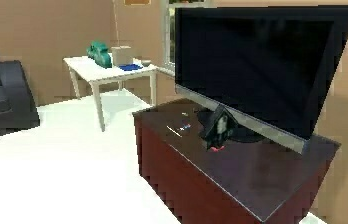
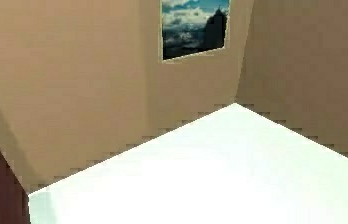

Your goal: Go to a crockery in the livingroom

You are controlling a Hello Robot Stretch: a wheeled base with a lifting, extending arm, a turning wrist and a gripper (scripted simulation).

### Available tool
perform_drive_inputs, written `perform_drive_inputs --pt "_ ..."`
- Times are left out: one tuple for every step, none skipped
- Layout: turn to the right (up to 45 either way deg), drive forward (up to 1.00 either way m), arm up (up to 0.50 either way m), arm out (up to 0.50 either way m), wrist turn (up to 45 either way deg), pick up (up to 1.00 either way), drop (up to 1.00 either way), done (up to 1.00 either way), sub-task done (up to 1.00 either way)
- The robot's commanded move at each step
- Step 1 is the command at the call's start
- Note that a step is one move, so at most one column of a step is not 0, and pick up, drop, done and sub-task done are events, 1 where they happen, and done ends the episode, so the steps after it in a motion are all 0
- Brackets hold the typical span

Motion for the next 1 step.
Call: perform_drive_inputs --pt "-24.0 0.00 0.00 0.00 0.0 0.00 0.00 0.00 0.00"
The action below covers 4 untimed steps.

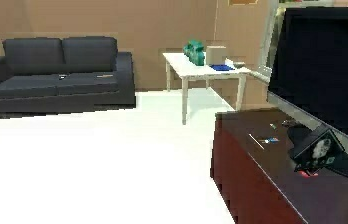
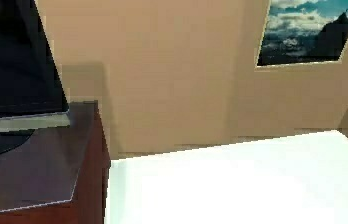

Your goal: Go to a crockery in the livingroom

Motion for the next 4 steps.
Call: perform_drive_inputs --pt "0.0 1.00 0.00 0.00 0.0 0.00 0.00 0.00 0.00" --pt "0.0 0.60 0.00 0.00 0.0 0.00 0.00 0.00 0.00" --pt "27.0 0.00 0.00 0.00 0.0 0.00 0.00 0.00 0.00" --pt "0.0 0.60 0.00 0.00 0.0 0.00 0.00 0.00 0.00"
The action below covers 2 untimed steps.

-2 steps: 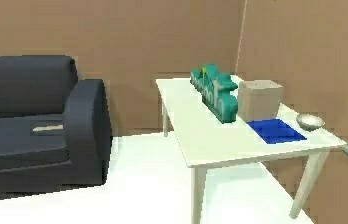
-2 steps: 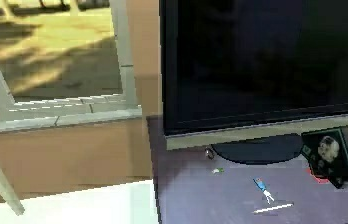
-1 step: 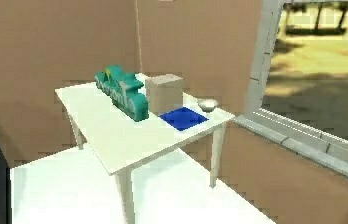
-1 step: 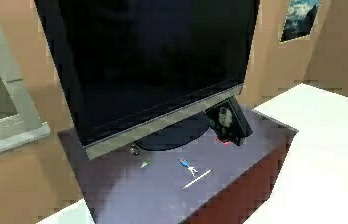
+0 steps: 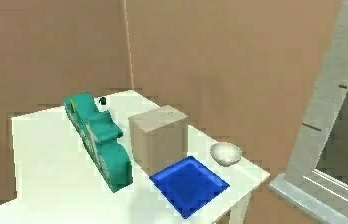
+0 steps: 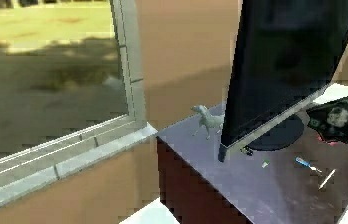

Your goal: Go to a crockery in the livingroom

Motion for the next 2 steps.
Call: perform_drive_inputs --pt "15.0 0.00 0.00 0.00 0.0 0.00 0.00 0.00 0.00" --pt "0.0 0.00 0.00 0.00 0.0 0.00 0.00 1.00 0.00"
